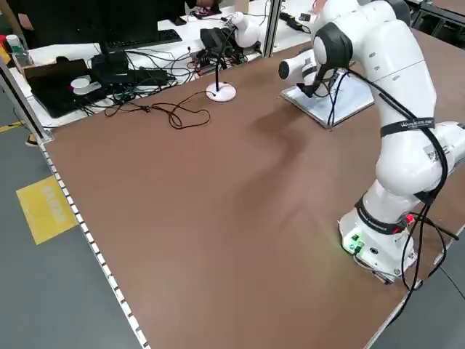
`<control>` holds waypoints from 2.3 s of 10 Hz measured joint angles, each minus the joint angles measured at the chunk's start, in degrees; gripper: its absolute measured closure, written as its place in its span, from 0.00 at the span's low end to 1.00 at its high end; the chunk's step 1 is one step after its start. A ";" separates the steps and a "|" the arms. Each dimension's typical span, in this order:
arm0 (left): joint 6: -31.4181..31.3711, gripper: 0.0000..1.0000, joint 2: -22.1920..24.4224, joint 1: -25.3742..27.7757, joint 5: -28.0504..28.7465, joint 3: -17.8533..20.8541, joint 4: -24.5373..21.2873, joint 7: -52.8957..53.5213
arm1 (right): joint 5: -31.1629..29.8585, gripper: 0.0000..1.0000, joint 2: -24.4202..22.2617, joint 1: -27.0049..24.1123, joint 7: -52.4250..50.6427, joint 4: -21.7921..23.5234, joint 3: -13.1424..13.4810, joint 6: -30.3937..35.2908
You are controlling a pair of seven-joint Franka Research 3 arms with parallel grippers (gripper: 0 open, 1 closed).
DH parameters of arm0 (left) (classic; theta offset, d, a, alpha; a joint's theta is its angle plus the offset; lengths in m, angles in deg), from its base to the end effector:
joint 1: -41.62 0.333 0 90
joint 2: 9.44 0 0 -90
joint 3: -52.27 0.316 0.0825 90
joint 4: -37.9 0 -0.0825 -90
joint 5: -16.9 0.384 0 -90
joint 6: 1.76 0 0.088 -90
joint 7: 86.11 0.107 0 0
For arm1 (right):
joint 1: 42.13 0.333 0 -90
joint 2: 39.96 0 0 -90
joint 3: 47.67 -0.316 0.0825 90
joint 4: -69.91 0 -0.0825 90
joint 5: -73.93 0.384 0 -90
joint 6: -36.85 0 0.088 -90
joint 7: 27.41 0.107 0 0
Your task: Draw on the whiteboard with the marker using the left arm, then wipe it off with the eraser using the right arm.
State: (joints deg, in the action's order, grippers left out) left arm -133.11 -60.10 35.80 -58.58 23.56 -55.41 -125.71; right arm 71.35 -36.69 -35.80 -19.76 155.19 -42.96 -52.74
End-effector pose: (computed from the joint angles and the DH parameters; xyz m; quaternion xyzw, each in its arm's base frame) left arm 0.5768 -0.3707 0.1593 0.6344 0.5042 -0.4246 0.4038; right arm 0.5719 0.0128 0.6308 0.9983 -0.0529 0.0112 0.0240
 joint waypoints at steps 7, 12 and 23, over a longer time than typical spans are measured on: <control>0.73 0.83 6.97 -0.05 24.80 -0.26 5.37 -13.73 | 0.03 0.00 -0.08 0.05 0.00 1.04 0.00 -0.01; 6.49 0.83 14.84 0.23 51.75 -0.18 5.51 -14.22 | 0.04 0.00 -4.20 0.16 -2.32 8.73 0.19 -3.40; 23.77 0.83 18.94 11.31 91.63 0.43 2.62 19.98 | 0.17 0.00 -4.18 -8.96 -14.54 36.59 1.63 -43.40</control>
State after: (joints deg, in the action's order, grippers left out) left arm -109.34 -41.16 47.11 33.06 23.99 -52.79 -105.73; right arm 71.52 -40.87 -44.76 -34.30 191.77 -41.33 -96.14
